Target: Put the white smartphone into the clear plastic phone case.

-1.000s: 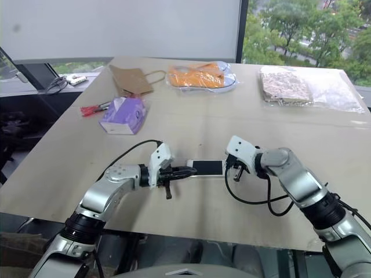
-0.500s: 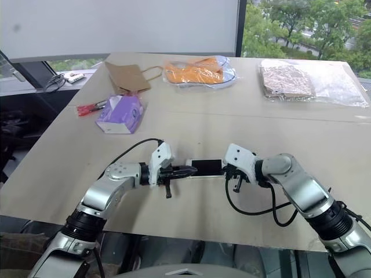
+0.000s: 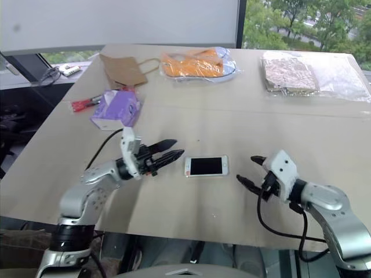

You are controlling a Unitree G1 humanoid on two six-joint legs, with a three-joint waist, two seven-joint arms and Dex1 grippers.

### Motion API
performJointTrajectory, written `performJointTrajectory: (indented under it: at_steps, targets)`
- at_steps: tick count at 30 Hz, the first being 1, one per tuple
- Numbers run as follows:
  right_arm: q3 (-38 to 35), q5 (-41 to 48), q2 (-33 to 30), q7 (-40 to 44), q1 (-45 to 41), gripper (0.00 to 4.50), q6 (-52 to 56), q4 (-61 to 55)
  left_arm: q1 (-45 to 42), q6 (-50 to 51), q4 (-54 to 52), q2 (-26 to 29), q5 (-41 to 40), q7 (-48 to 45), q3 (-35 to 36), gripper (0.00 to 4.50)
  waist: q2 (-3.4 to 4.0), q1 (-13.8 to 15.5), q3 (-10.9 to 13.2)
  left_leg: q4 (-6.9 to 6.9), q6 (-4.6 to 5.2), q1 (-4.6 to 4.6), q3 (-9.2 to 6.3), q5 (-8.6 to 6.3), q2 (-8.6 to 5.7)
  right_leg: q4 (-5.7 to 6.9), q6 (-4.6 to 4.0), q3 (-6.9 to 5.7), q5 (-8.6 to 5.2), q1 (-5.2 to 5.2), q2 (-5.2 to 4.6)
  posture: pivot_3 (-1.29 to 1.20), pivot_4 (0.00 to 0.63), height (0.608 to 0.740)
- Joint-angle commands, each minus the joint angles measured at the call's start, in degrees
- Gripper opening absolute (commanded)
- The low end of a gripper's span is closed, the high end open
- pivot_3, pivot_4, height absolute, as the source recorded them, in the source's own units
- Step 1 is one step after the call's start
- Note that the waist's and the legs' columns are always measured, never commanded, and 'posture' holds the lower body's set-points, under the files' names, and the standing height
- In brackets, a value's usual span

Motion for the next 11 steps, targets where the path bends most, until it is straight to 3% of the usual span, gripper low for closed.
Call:
performJointTrajectory:
  at_steps: [1,5,11]
  targets:
    - [-8.2,4.2,0.2,-0.5,5.6,4.50,-0.6,-7.3,3.8,0.9,-5.7,2.9,-2.8,0.1,4.3,4.39,0.09,0.2,0.1,0.04,0.00,0.00,-0.01,0.00,0.00,0.03,0.00,0.00,0.00,-0.01,0.01,0.00,0.150,0.740]
    - [-15.4,4.6,1.5,-0.6,15.1,4.50,-2.7,-11.3,11.7,0.3,-8.0,7.0,-1.1,0.0,7.8,4.39,0.11,0.2,0.1,0.02,0.01,0.05,0.01,-0.01,0.02,0.02,0.00,-0.01,0.00,0.02,0.01,0.00,0.150,0.740]
    - [-19.1,2.2,3.9,-1.5,22.5,4.50,-7.6,-11.1,17.5,-0.8,-8.2,9.2,-1.2,-0.4,10.9,4.39,0.08,0.3,0.2,-0.05,0.04,0.08,0.05,-0.03,0.02,-0.04,0.00,-0.01,0.00,0.05,-0.01,0.00,0.150,0.740]
